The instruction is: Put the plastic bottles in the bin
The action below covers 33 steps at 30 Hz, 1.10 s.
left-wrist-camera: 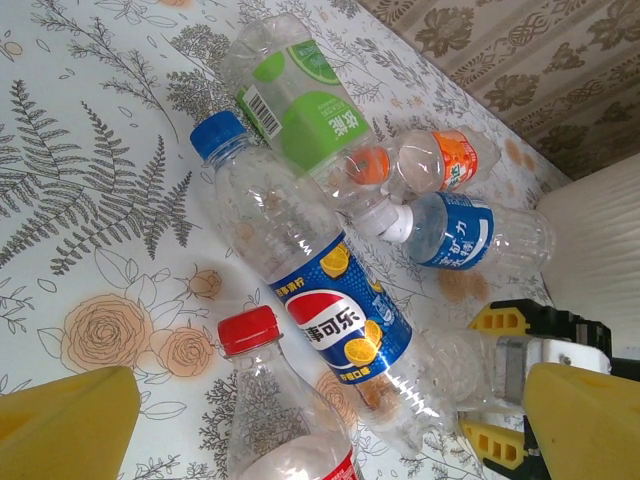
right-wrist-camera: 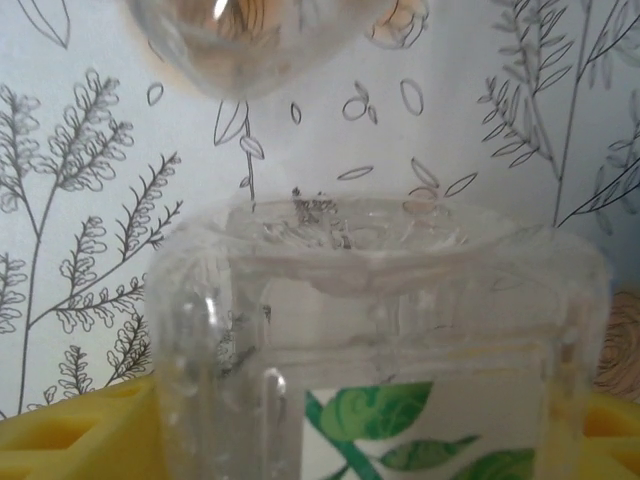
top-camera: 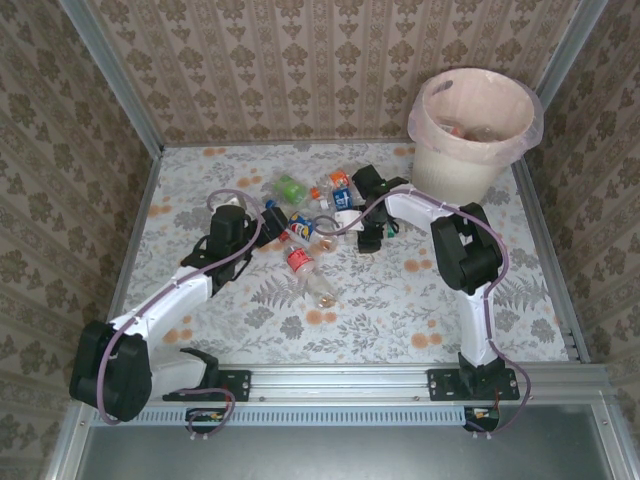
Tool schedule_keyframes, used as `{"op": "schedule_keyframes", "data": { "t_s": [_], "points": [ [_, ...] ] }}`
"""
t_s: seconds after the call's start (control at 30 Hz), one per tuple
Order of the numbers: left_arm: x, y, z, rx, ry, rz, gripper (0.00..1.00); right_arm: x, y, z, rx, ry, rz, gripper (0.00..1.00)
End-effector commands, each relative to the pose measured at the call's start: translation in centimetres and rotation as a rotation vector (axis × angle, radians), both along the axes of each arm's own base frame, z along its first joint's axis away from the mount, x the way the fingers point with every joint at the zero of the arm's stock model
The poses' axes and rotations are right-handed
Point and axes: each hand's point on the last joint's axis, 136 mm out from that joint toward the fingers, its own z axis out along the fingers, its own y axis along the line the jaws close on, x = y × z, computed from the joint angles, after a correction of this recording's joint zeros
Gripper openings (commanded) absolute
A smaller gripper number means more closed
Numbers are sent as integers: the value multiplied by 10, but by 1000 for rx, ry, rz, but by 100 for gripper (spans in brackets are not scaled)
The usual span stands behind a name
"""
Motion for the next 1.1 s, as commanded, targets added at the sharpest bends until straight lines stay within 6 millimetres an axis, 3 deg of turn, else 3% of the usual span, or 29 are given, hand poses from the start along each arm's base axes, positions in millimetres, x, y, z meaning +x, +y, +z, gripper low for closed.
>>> {"op": "schedule_keyframes", "data": {
  "t_s": [0.0,0.2,0.33,0.5,0.6,0.7,1.07],
  "points": [
    [-1,2,-4,-10,15,14,100,5,-4,14,0,-47,-28,73],
    [-1,0,-1,-20,8,7,100,6,-4,56,129,-98,-156,51],
    [-1,-1,0,-34,4,9,100,-2,-8,101,248,-155,-246,49],
    [0,-3,3,-49,-2,4,100,1,-23,185,486,-294,-442,47],
    [1,-6,5,-55,-4,-4,100,12,-49,235,638,-332,-702,45],
    [1,-9,5,-59,-1,-13,100,14,-70,268,730,-310,-847,46],
    [1,-13,2,-72,7,-25,100,16,-100,343,1018,-271,-1036,48]
  ]
}}
